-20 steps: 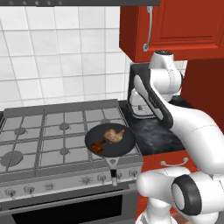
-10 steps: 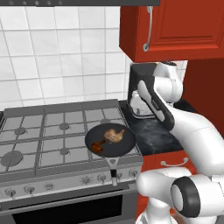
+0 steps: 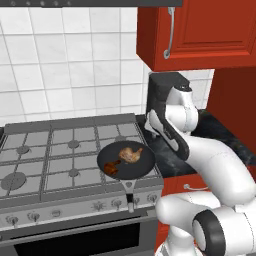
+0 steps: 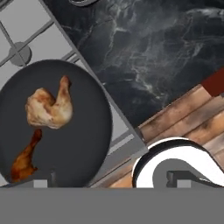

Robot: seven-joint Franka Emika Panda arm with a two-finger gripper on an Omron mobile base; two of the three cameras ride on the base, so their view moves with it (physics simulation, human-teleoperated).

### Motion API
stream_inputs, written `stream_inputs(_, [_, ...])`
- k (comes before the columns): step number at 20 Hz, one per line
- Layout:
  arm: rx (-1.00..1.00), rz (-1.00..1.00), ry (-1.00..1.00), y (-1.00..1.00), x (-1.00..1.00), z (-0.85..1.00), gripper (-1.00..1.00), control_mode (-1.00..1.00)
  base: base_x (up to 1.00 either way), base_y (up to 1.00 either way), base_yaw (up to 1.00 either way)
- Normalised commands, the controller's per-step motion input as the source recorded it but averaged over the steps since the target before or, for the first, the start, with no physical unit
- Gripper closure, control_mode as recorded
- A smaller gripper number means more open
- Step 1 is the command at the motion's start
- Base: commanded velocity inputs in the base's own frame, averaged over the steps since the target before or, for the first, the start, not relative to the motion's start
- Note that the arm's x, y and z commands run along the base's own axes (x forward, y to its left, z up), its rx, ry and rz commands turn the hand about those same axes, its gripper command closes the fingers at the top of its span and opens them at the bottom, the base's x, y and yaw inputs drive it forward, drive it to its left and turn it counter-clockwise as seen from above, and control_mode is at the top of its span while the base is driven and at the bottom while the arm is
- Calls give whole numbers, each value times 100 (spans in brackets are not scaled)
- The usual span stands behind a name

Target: Take the chicken drumsticks from the pan and place one on each plate on the dining counter.

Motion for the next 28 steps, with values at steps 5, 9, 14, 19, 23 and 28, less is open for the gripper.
stream_inputs(5, [0,-10,9,9,46,-38,-100,-100,0,0,0])
stream_inputs(9, [0,-9,13,31,44,-42,-100,-100,0,0,0])
stream_inputs(14, [0,-9,5,22,36,-48,-100,-100,0,0,0])
stream_inputs(19, [0,-11,0,14,33,-40,-100,-100,0,0,0])
stream_inputs(23, [0,-10,-1,5,24,-37,-100,-100,0,0,0])
stream_inputs(28, [0,-11,-3,0,26,-26,-100,-100,0,0,0])
